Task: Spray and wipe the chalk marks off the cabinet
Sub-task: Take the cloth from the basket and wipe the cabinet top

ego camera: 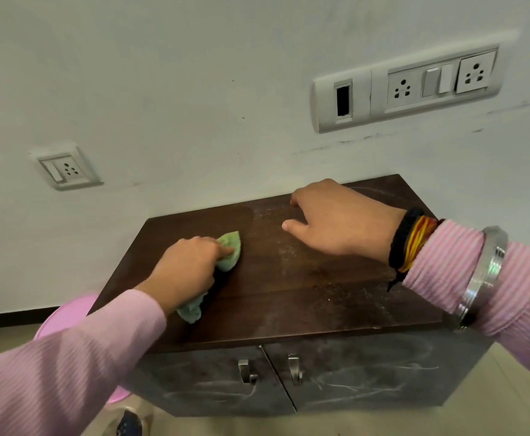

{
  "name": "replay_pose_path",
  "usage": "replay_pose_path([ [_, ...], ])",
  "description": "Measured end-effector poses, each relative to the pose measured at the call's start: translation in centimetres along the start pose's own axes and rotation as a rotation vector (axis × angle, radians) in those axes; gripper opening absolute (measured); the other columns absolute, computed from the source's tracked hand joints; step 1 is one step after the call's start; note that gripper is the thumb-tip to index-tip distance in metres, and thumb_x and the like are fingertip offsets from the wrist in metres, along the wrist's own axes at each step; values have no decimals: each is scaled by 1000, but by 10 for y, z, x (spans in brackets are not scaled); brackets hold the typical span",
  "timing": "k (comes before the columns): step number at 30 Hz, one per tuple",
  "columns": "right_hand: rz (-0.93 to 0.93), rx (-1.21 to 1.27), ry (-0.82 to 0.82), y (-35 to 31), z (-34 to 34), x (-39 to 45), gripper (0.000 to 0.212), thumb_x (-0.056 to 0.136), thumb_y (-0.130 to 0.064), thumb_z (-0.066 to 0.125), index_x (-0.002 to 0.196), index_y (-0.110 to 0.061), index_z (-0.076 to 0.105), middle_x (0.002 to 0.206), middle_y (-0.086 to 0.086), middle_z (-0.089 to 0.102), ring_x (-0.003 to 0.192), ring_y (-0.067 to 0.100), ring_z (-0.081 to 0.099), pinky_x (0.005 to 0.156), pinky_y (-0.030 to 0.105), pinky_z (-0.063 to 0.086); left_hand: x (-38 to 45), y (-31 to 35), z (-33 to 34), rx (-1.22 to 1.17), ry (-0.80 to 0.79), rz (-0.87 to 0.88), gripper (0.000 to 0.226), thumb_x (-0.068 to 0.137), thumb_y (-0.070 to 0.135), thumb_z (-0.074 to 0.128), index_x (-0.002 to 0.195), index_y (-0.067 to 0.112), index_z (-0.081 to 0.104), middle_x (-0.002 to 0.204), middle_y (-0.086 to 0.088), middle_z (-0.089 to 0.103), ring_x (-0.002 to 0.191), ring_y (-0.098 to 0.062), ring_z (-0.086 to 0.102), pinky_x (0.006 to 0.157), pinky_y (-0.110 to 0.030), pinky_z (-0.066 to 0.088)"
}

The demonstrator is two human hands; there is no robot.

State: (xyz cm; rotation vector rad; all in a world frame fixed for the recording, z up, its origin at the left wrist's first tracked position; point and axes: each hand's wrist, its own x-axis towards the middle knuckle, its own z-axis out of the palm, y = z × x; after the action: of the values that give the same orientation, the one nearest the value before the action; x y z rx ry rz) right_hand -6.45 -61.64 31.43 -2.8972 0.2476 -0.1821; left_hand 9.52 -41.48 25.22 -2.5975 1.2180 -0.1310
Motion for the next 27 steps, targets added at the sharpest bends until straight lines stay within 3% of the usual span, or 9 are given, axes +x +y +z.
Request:
replay_pose_path([
  [4,14,9,-17,4,2,0,46,99,-46,48,121,-7,60,110,10,65,97,26,63,87,41,54,-44,13,-2,-26,2,31,72,85,13,58,148,44,41,154,14,43,135,-19,50,105,-37,46],
  [9,7,12,-2,-2,1,4,45,99,-43,49,122,-6,60,115,11,64,103,27,61,90,41,52,-9,68,-16,-5,77,201,65,89,13,57,147,41,43,143,6,51,118,-28,60,94,-44,53],
  [13,19,-1,0,-1,1,5,43,100,-42,49,122,-7,59,115,11,63,102,27,61,89,41,52,34,45,-17,4,38,60,67,84,10,62,142,42,49,135,-1,59,113,-31,63,92,-45,54],
  [16,33,-2,-16,5,0,2,43,100,-43,48,122,-7,59,113,10,64,98,26,62,88,40,53,24,19,-7,-7,-30,-14,72,82,10,63,143,44,47,141,2,57,120,-27,60,96,-43,53],
  [20,54,11,-23,12,-1,3,42,100,-43,48,120,-7,60,109,10,65,95,26,62,87,41,54,-8,38,-9,-60,0,91,70,85,13,62,146,43,44,153,9,44,134,-21,51,106,-40,47],
  [24,77,28,-12,14,2,9,39,100,-40,51,120,-8,61,111,10,65,98,26,62,87,41,53,26,84,-22,-21,85,220,64,87,12,59,143,39,49,139,3,57,115,-28,62,92,-42,53],
  [27,87,20,-19,17,5,11,37,99,-39,51,119,-9,61,111,10,64,96,26,62,85,41,54,65,81,-24,-33,91,117,55,86,10,56,135,34,57,126,-3,64,105,-32,65,86,-42,54],
])
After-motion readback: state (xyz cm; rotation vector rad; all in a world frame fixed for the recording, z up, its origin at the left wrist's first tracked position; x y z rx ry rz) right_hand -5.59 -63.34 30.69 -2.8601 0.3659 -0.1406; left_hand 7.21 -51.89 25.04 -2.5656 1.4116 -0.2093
